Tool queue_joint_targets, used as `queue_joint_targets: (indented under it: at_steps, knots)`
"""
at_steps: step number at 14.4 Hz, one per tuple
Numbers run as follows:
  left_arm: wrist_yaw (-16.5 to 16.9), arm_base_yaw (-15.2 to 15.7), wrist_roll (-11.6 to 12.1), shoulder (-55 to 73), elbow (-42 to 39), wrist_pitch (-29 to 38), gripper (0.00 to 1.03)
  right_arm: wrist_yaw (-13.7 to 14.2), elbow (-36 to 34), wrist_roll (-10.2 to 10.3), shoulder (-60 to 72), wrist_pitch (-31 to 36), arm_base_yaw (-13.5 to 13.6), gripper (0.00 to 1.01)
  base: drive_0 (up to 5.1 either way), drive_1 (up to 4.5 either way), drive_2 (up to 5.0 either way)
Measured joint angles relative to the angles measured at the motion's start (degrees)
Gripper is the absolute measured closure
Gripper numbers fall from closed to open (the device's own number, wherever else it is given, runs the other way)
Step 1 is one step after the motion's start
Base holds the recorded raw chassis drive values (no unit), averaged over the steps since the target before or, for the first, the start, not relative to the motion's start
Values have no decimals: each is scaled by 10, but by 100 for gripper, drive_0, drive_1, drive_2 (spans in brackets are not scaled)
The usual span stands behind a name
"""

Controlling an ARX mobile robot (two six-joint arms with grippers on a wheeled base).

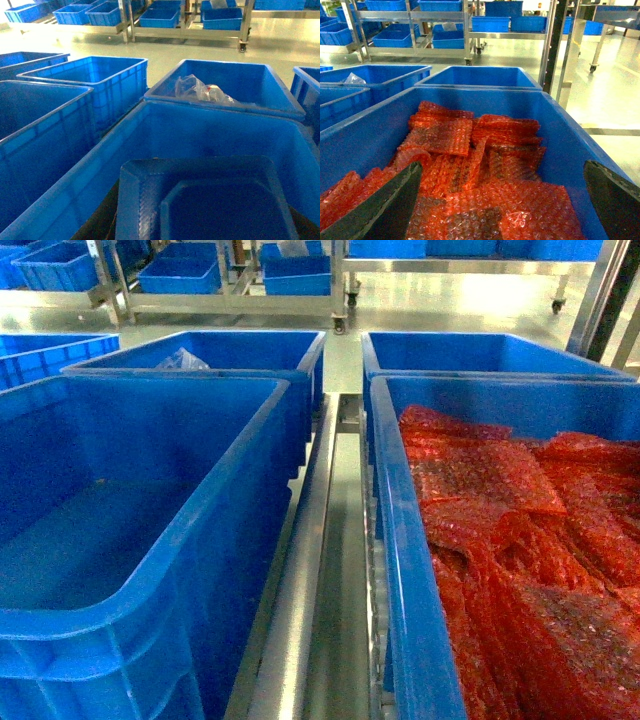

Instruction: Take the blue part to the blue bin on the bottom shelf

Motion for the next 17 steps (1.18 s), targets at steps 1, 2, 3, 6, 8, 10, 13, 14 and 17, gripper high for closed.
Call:
queue_joint_targets:
  at_steps: [1, 2, 3, 6, 8, 10, 13, 14, 17]
  knots:
    - [7, 6, 0, 28, 15, 12, 59, 0, 0, 0, 0, 0, 0, 3, 0, 0, 0]
    - [11, 8, -2, 45, 24, 16, 59, 0, 0, 0, 0, 0, 0, 3, 0, 0, 0]
    - [24, 10, -4, 74, 43, 16, 59, 0, 0, 0, 0, 0, 0, 3, 0, 0, 0]
    - [40, 16, -15, 98, 67, 15, 11, 0, 0, 0, 0, 0, 0, 3, 0, 0, 0]
    - [40, 16, -17, 103, 67, 11, 5, 0, 0, 0, 0, 0, 0, 3, 0, 0, 0]
    - [108, 33, -2, 101, 40, 92, 15, 0, 0, 0, 0, 0, 0, 3, 0, 0, 0]
    - [205, 61, 13, 44, -47, 143, 42, 0, 0, 0, 0, 0, 0, 3, 0, 0, 0]
    - [213, 68, 14, 30, -66, 145, 51, 0, 0, 0, 0, 0, 0, 3, 0, 0, 0]
    - [231, 85, 14, -20, -115, 144, 79, 0, 0, 0, 0, 0, 0, 3, 0, 0, 0]
